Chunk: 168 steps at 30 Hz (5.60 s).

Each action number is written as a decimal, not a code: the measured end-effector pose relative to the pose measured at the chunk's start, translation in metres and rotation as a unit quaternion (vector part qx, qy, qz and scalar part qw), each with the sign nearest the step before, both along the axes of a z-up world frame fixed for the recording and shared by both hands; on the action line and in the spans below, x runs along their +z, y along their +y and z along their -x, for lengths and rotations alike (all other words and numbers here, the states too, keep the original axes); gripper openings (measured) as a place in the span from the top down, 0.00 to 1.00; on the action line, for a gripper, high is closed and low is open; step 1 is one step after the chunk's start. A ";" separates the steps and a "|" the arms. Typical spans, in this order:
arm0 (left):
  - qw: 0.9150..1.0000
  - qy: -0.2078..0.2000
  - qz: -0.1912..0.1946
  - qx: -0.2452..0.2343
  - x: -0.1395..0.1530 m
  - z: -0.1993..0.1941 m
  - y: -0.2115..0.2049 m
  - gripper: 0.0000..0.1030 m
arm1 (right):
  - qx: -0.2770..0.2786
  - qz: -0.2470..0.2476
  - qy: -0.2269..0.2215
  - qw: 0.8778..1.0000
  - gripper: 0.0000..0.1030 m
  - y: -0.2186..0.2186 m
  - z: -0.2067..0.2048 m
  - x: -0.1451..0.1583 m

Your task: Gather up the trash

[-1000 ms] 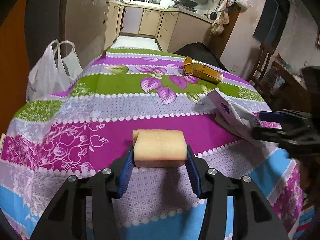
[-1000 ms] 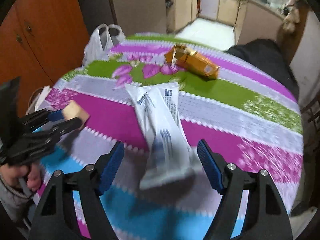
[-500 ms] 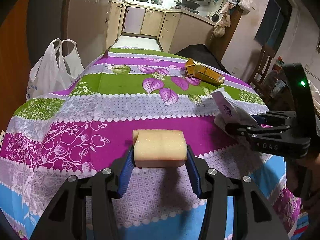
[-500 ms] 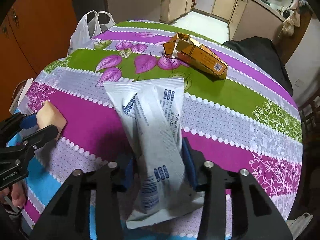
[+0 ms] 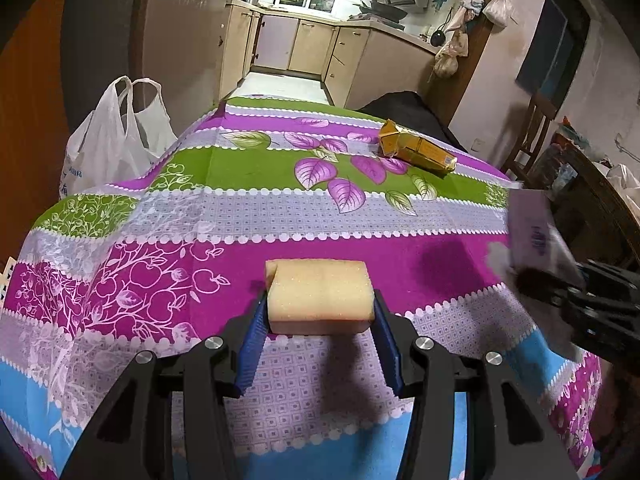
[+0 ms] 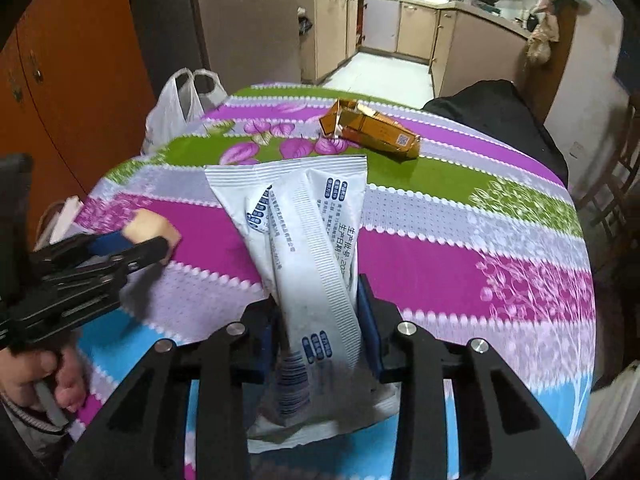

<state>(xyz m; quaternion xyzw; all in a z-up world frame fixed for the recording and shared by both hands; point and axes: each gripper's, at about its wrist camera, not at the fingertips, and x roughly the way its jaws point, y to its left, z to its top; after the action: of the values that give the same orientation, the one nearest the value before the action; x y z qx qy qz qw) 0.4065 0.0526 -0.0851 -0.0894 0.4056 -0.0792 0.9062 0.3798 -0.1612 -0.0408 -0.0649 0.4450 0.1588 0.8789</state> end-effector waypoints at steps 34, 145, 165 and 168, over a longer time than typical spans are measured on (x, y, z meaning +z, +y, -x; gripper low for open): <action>0.985 -0.152 -0.002 -0.080 0.099 0.170 -0.077 0.52 | -0.128 -0.065 -0.137 0.980 0.68 -0.083 0.184 0.061; 0.932 -0.048 0.004 -0.358 0.082 0.079 -0.551 0.25 | -0.360 -0.072 0.005 0.930 0.44 -0.445 0.182 0.053; 0.941 -0.072 0.000 -0.330 0.091 0.094 -0.509 0.05 | -0.372 -0.053 -0.104 0.921 0.06 -0.421 0.238 0.083; 0.941 -0.092 -0.004 -0.325 0.101 0.111 -0.486 0.05 | -0.373 -0.033 -0.144 0.916 0.06 -0.397 0.263 0.090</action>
<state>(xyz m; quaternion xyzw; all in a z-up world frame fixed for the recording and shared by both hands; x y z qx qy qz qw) 0.2955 -0.4333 0.0154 0.0584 0.3278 -0.3754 0.8650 0.1168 -0.5581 0.0495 0.1124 0.3004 -0.1772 0.9304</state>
